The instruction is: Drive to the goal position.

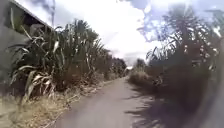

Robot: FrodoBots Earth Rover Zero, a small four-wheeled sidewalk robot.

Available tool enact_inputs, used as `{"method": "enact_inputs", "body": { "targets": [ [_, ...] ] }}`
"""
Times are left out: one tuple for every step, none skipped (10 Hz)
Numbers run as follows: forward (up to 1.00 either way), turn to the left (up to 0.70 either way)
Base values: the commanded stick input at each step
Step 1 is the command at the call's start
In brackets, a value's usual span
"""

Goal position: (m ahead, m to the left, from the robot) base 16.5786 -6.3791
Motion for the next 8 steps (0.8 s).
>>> {"method": "enact_inputs", "body": {
  "targets": [
    [0.70, -0.01],
    [0.70, -0.02],
    [0.70, -0.08],
    [0.70, -0.05],
    [0.70, -0.03],
    [0.70, 0.00],
    [0.70, 0.00],
    [0.70, 0.00]
  ]
}}
